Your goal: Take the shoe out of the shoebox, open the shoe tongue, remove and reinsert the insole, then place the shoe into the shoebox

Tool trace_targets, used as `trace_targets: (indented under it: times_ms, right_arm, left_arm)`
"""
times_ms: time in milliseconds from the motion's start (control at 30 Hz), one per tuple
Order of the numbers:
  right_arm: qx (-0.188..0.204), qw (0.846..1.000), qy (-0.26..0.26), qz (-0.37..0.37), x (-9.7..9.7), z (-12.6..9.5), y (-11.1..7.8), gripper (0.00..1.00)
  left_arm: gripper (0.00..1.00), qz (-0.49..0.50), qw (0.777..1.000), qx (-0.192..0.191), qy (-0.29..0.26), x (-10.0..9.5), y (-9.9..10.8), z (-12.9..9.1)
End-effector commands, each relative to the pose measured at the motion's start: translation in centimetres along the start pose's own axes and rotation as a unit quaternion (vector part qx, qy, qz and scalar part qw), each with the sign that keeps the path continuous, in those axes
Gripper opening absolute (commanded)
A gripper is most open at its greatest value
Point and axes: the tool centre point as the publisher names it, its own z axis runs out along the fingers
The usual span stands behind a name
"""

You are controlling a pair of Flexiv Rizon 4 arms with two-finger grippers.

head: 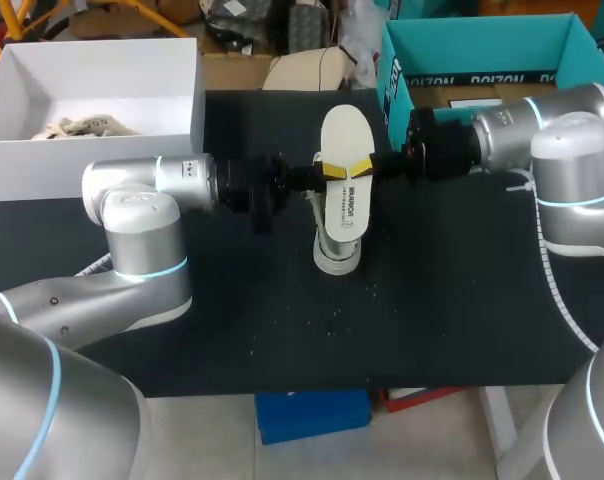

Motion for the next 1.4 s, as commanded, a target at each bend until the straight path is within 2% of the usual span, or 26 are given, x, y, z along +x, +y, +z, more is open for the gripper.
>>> trace_targets:
  times_ms: [33, 133, 167, 200, 300, 400, 500, 533, 667, 767, 800, 1267, 1300, 1367, 1400]
  right_arm:
    - [0.001, 1.0, -0.001, 0.0, 0.1, 0.2, 0.0, 0.0]
    - [0.001, 1.0, -0.001, 0.0, 0.1, 0.2, 0.0, 0.0]
    - [0.001, 1.0, -0.001, 0.0, 0.1, 0.2, 0.0, 0.33]
    - [-0.01, 1.0, 0.003, 0.001, 0.2, -0.2, 0.0, 1.0]
    - [-0.027, 1.0, -0.014, -0.003, 0.2, -1.2, -0.2, 1.0]
    - [-0.037, 0.997, -0.063, -0.02, -0.1, -2.3, -0.7, 1.0]
    - [-0.048, 0.989, -0.135, -0.039, -0.5, -3.5, -1.6, 1.0]
    - [-0.046, 0.984, -0.167, -0.05, -0.6, -3.8, -2.0, 1.0]
    - [-0.059, 0.966, -0.234, -0.092, -0.7, -5.1, -3.4, 1.0]
    - [-0.065, 0.938, -0.305, -0.152, -0.5, -6.0, -4.4, 1.0]
    - [-0.08, 0.925, -0.33, -0.172, -0.1, -6.3, -4.8, 1.0]
    - [-0.08, 0.925, -0.33, -0.172, -0.1, -6.3, -4.8, 1.0]
    - [-0.061, 0.911, -0.36, -0.192, -0.2, -6.2, -4.9, 1.0]
    - [-0.063, 0.897, -0.382, -0.215, -0.2, -6.3, -5.5, 1.0]
    - [-0.054, 0.884, -0.403, -0.228, -0.3, -6.4, -5.7, 1.0]
  left_arm:
    - [0.0, 0.001, 1.0, -0.002, 0.002, 0.2, 0.0, 0.3]
    - [0.0, -0.002, 1.0, -0.01, 0.019, 0.1, -0.1, 0.3]
    - [0.0, -0.004, 0.999, -0.016, 0.039, 0.0, -0.2, 0.3]
    - [0.0, -0.003, 0.998, -0.02, 0.055, -0.1, -0.4, 0.2]
    - [0.0, -0.015, 0.995, -0.036, 0.089, -0.6, -1.5, -0.9]
    - [0.0, -0.024, 0.988, -0.052, 0.144, -1.0, -2.9, -2.3]
    - [0.0, -0.043, 0.977, -0.058, 0.199, -1.4, -4.5, -3.8]
    - [0.0, -0.055, 0.974, -0.058, 0.212, -1.4, -5.0, -4.2]
    - [0.0, -0.095, 0.958, -0.063, 0.264, -1.3, -6.6, -5.9]
    - [0.0, -0.113, 0.947, -0.059, 0.293, -1.1, -7.6, -6.8]
    - [0.0, -0.115, 0.945, -0.054, 0.302, -1.1, -7.9, -7.1]
    - [0.0, -0.111, 0.943, -0.052, 0.311, -1.0, -8.3, -7.3]
    - [0.0, -0.111, 0.943, -0.052, 0.311, -1.0, -8.3, -7.3]
    - [0.0, -0.111, 0.943, -0.052, 0.311, -1.0, -8.3, -7.3]
    - [0.0, -0.122, 0.948, -0.02, 0.295, -0.7, -8.6, -7.4]
